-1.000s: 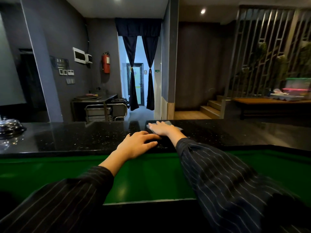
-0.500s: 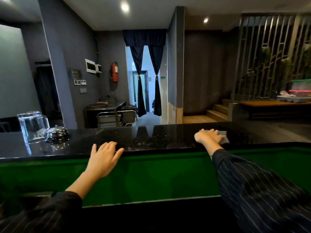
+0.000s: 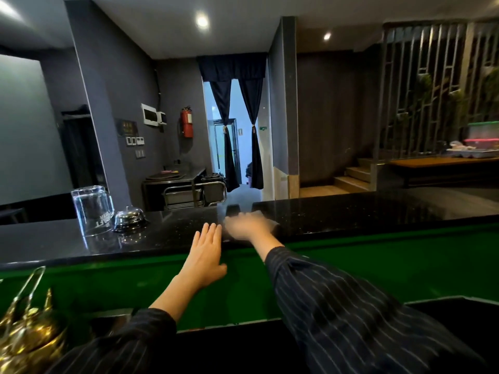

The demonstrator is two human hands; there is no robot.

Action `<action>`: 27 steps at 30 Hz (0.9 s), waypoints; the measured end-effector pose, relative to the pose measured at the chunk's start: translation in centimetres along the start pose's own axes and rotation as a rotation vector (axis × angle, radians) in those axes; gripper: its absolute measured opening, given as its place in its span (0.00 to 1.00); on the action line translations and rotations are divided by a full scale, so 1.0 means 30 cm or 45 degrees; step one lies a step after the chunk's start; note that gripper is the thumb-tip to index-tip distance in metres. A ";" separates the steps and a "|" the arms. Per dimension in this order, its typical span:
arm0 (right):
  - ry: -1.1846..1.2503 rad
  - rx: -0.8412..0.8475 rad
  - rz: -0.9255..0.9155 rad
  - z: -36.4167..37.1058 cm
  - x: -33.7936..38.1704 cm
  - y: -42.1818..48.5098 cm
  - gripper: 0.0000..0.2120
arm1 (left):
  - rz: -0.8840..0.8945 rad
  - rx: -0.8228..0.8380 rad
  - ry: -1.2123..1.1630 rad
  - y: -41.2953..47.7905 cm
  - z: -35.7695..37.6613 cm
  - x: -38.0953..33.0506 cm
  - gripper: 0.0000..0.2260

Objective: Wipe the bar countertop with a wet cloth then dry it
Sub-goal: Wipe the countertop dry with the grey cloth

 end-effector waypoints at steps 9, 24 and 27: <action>0.120 -0.248 -0.234 -0.021 0.192 -0.107 0.23 | -0.149 -0.104 0.141 -0.112 -0.011 0.096 0.47; -0.015 -0.121 -0.492 0.016 0.452 -0.154 0.37 | -0.520 -0.120 0.160 -0.255 -0.026 0.317 0.45; -0.009 -0.089 -0.536 0.018 0.524 -0.144 0.40 | -0.485 0.014 0.158 -0.248 -0.019 0.334 0.47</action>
Point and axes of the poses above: each hand's wrist, its own y-axis towards the middle knuckle, its own z-axis out of the palm, x = y × z, the point moved 9 cm from there along y, towards the middle knuckle, and after that the axes turned 15 degrees about -x, right-handed, at the moved point
